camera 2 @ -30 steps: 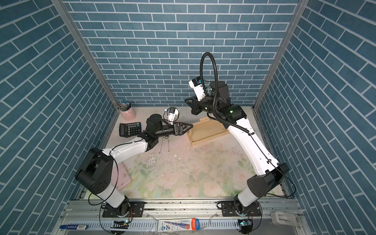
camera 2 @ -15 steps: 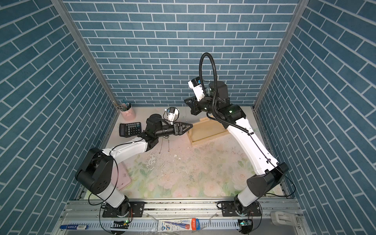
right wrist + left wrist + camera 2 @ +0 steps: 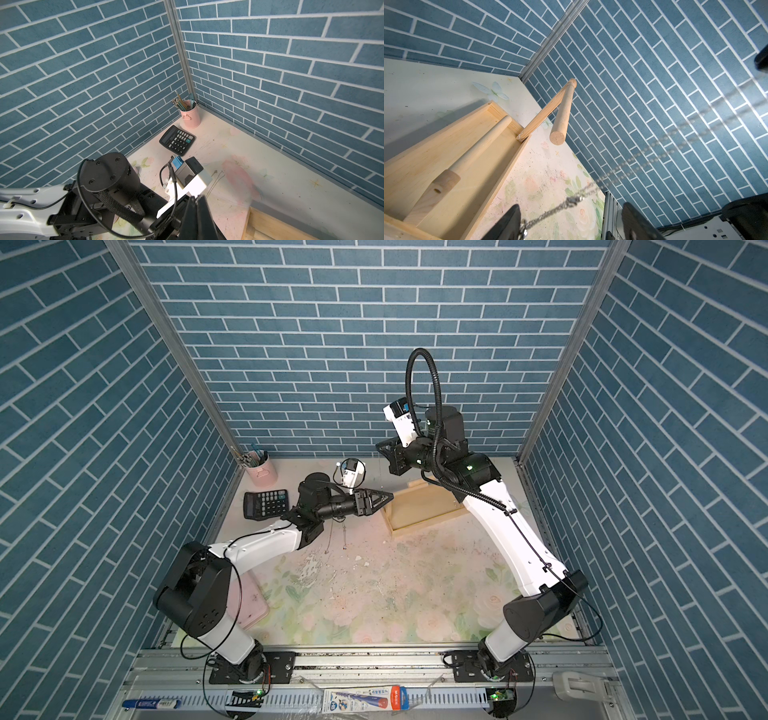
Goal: Take the necklace off the jewelry display stand
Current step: Take off the necklace from the stand.
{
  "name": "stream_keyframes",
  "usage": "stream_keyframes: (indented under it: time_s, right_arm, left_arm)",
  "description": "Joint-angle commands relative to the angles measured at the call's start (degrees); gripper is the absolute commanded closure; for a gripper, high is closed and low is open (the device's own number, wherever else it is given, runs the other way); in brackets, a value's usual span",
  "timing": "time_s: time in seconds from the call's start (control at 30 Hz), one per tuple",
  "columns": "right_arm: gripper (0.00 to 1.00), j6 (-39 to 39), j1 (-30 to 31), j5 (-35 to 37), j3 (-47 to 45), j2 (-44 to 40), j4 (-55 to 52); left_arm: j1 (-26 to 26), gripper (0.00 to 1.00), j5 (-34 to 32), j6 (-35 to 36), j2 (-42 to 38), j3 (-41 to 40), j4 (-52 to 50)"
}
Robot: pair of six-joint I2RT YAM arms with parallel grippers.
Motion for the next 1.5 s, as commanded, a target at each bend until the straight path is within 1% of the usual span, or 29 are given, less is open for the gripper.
stream_keyframes:
  time_s: [0.0, 0.23, 0.33, 0.5, 0.67, 1.03, 1.17, 1.47]
  right_arm:
    - [1.00, -1.76, 0.44, 0.25, 1.18, 0.31, -0.03]
    - [1.00, -1.85, 0.37, 0.52, 1.17, 0.20, -0.13]
    - [1.00, -1.84, 0.39, 0.43, 1.17, 0.16, -0.17]
    - [1.00, -1.85, 0.41, 0.60, 1.16, 0.17, -0.08]
    - [1.00, -1.85, 0.41, 0.70, 1.45, 0.28, -0.15]
    - [1.00, -1.93, 0.41, 0.60, 1.83, 0.42, -0.39]
    - [1.00, -1.93, 0.36, 0.60, 1.92, 0.32, -0.55]
    - [1.00, -1.89, 0.37, 0.69, 1.86, 0.45, -0.61]
  left_arm:
    - [0.27, 0.24, 0.61, 0.22, -0.43, -1.15, 1.39]
    - [0.31, 0.26, 0.61, 0.28, -0.43, -1.63, 1.59]
    - [0.31, 0.29, 0.60, 0.27, -0.43, -1.76, 1.58]
    - [0.28, 0.37, 0.70, 0.33, -0.46, -1.70, 1.61]
    - [0.27, 0.43, 0.83, 0.39, -0.51, -1.84, 1.47]
    - [0.26, 0.45, 0.72, 0.75, 0.17, -1.58, 0.99]
    - [0.30, 0.48, 0.65, 0.63, 0.87, -1.33, 1.26]
    - [0.29, 0.50, 0.53, 0.63, 1.94, -0.96, 1.52]
